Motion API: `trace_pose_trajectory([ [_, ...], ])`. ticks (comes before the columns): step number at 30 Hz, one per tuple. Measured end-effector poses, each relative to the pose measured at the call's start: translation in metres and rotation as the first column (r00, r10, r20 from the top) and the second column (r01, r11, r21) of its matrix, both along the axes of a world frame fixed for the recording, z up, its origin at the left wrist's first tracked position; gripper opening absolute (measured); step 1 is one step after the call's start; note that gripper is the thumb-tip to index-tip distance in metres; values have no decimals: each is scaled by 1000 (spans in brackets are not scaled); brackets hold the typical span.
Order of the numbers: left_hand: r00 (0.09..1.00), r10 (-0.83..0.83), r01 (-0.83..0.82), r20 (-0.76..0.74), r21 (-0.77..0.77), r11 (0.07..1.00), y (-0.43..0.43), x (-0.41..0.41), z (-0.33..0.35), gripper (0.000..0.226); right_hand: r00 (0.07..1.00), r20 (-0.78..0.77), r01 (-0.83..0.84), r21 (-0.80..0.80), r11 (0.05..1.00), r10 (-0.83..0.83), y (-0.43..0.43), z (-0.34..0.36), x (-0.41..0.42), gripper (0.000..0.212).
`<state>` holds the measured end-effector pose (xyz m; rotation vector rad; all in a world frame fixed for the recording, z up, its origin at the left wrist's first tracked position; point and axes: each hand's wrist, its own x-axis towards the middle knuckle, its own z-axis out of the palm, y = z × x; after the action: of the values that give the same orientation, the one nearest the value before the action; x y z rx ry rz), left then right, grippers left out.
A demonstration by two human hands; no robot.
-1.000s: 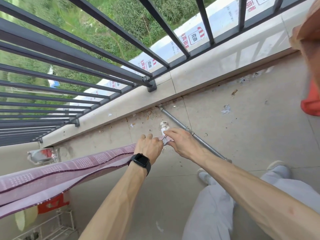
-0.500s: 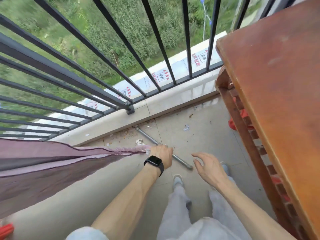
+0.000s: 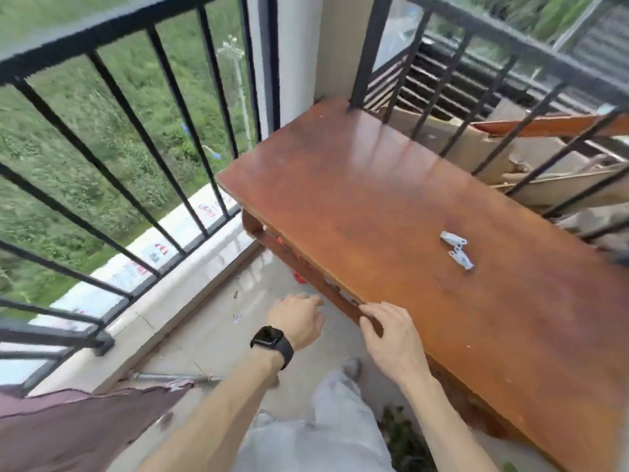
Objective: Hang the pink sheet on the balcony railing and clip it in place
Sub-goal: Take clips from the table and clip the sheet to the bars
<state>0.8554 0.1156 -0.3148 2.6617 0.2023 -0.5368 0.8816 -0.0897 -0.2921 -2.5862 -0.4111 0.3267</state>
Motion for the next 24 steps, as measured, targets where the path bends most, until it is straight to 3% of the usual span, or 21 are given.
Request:
trace_pose_trajectory([
  [5, 979, -166, 160, 119, 57, 985, -37, 47, 24, 33, 989, -7, 150, -5, 989, -150, -44, 9, 9, 29],
  [12, 940, -318, 304, 120, 124, 945, -102, 148, 21, 35, 957, 15, 289, -28, 957, -289, -118, 4, 92, 32],
  [19, 912, -409, 397, 30, 182, 899, -175, 272, -22, 32, 915, -76, 391, -65, 918, -396, -176, -58, 209, 36],
  [24, 909, -411, 417, -69, 154, 896, -229, 341, -69, 45, 898, -188, 388, -89, 917, -398, -194, -120, 262, 49],
])
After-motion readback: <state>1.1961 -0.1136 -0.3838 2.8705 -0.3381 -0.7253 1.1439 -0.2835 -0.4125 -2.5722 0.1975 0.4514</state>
